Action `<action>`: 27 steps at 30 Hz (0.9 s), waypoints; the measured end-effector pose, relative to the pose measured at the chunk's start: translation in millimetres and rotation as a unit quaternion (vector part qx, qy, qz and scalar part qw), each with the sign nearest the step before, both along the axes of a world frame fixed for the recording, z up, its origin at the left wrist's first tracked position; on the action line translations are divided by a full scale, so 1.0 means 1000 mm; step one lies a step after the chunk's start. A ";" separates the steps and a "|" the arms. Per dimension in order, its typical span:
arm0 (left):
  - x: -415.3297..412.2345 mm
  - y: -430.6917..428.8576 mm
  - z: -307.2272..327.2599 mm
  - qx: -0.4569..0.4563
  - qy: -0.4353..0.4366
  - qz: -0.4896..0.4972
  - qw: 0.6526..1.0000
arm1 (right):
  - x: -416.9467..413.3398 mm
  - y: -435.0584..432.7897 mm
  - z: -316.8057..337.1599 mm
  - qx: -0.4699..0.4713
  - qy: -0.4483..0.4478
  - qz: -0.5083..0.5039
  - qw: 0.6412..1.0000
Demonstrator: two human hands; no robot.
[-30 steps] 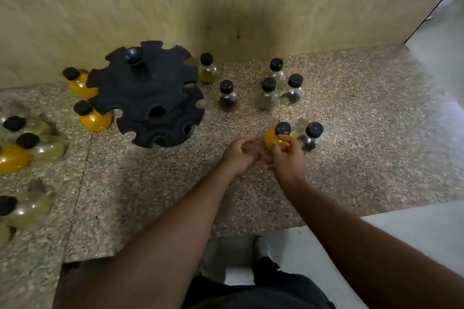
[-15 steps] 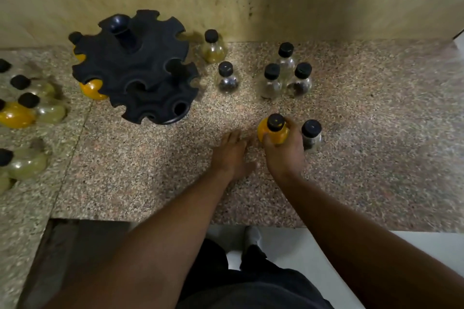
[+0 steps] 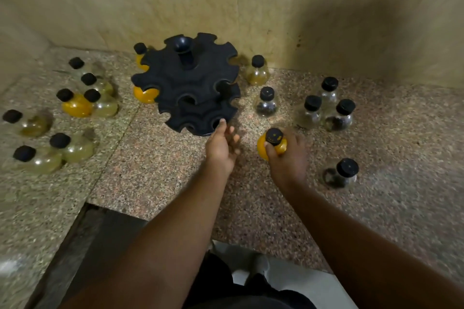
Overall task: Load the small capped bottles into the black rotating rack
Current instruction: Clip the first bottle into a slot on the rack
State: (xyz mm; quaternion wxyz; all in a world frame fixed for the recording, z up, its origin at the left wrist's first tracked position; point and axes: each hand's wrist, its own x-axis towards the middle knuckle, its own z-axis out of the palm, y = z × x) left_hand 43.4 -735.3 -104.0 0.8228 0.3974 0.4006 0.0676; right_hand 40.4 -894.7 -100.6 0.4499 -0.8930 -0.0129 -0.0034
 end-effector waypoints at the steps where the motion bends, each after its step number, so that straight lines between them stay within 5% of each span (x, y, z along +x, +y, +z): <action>1: 0.000 0.003 0.003 -0.005 -0.002 0.006 1.000 | 0.002 0.006 0.001 -0.005 -0.003 0.023 1.000; 11: -0.025 0.071 0.001 0.027 0.054 0.062 0.996 | 0.002 0.080 0.008 -0.016 0.020 0.200 0.979; 27: -0.042 0.113 0.010 0.050 0.058 -0.218 0.973 | 0.012 0.118 0.012 -0.008 -0.001 0.169 0.986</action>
